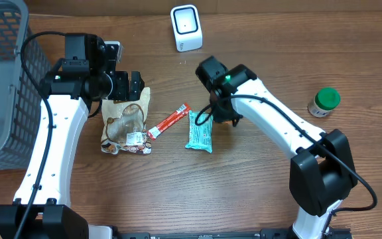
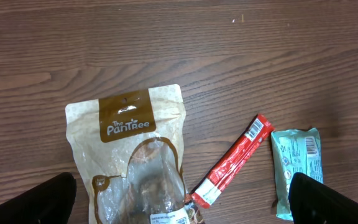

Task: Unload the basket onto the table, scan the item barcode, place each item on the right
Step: 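Grasp the orange Kleenex pack with the right gripper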

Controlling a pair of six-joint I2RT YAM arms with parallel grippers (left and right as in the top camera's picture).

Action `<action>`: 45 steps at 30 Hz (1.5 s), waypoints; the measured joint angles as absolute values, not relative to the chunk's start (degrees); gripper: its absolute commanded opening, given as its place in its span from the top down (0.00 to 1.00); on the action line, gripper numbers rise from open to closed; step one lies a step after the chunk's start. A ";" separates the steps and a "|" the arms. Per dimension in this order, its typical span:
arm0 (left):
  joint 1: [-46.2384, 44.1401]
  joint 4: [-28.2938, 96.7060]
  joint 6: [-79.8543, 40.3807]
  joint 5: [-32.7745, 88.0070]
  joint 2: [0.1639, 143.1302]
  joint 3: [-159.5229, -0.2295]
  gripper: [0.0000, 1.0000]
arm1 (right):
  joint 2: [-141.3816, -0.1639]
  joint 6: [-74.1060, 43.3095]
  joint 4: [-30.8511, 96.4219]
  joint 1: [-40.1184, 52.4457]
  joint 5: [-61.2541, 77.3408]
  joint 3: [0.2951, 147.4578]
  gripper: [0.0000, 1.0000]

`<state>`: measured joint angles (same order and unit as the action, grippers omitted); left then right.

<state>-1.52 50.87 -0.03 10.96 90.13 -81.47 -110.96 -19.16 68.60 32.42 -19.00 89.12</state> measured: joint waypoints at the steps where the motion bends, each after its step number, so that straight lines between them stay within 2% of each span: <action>1: -1.52 50.87 -0.03 10.96 90.13 -81.47 0.00 | -110.96 -19.07 68.34 32.38 -21.17 87.85 0.96; 9: -1.52 50.85 -0.03 10.94 90.13 -81.47 0.00 | -110.96 -18.81 65.60 32.27 -36.60 79.75 0.96; 21: -1.52 50.85 -0.03 10.96 90.13 -81.47 0.00 | -110.96 -18.85 64.95 32.27 -38.30 79.31 0.94; 22: -1.52 50.85 -0.03 10.96 90.13 -81.47 0.01 | -110.96 -18.90 64.95 32.27 -38.17 79.31 0.88; 24: -1.52 50.85 -0.03 10.96 90.13 -81.47 0.00 | -110.96 -18.81 64.88 32.27 -37.87 79.31 0.83; 27: -1.52 50.85 -0.03 10.96 90.13 -81.47 0.00 | -110.96 -18.87 64.73 32.27 -37.32 79.29 0.60; 29: -1.52 50.85 -0.03 10.94 90.13 -81.47 0.00 | -110.96 -18.85 64.73 32.29 -36.82 79.26 0.38; 31: -1.52 50.85 -0.03 10.96 90.13 -81.47 0.00 | -110.96 -19.31 64.60 32.27 -36.23 79.26 0.27; 34: -1.52 50.85 -0.03 10.96 90.13 -81.47 0.00 | -110.96 -19.29 64.12 32.27 -35.92 79.15 0.18; 42: -1.52 50.85 -0.03 10.96 90.13 -81.47 0.00 | -110.96 -21.23 63.61 29.41 -30.59 79.18 0.15; 44: -1.52 50.85 -0.03 10.94 90.13 -81.47 0.00 | -110.85 -21.43 63.40 26.55 -26.76 79.18 0.21; 45: -1.52 50.85 -0.03 10.96 90.13 -81.47 0.00 | -110.78 -21.47 63.26 25.71 -25.47 79.18 0.30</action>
